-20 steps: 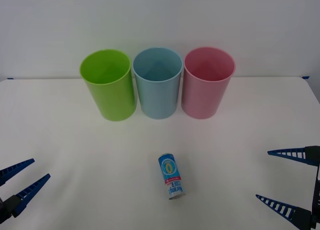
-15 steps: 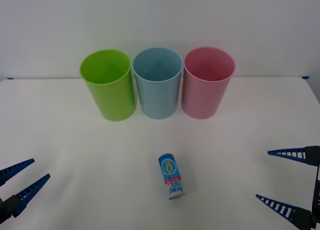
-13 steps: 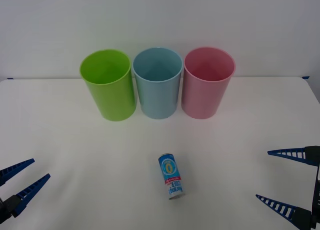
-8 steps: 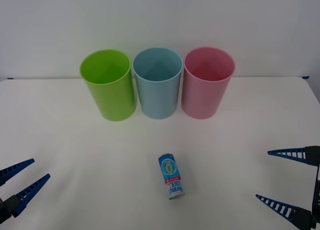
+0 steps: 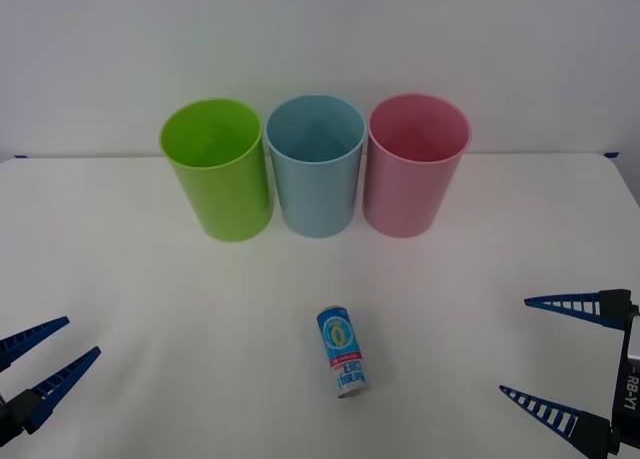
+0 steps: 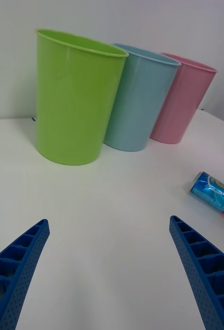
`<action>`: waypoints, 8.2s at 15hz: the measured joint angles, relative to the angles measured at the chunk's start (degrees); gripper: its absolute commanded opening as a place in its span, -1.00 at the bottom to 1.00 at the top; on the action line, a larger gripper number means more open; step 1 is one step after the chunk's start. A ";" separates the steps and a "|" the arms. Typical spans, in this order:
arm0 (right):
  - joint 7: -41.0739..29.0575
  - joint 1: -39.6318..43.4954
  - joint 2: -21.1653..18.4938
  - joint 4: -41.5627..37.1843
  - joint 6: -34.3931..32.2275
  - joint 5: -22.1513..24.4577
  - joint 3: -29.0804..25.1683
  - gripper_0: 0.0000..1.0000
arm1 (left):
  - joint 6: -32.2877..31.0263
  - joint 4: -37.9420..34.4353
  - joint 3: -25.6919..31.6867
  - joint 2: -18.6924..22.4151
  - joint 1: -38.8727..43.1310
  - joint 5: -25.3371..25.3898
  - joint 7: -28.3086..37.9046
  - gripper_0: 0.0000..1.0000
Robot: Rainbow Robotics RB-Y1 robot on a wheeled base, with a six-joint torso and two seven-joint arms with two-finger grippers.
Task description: Put cans in the blue bin and PET bottles in the pink bin and trash in the green bin.
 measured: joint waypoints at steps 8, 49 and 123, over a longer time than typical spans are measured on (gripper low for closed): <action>-13.17 -0.38 -3.33 -6.20 -0.05 1.91 1.77 1.00 | 0.00 0.00 0.00 0.00 0.00 0.00 0.00 0.59; -58.83 -12.68 18.16 -0.36 5.45 59.46 39.46 1.00 | 0.00 0.00 0.00 0.00 0.00 0.00 0.00 0.58; -44.39 -53.26 7.85 19.36 40.04 16.34 31.31 -1.00 | 0.00 0.00 0.00 0.00 0.00 0.00 0.00 0.59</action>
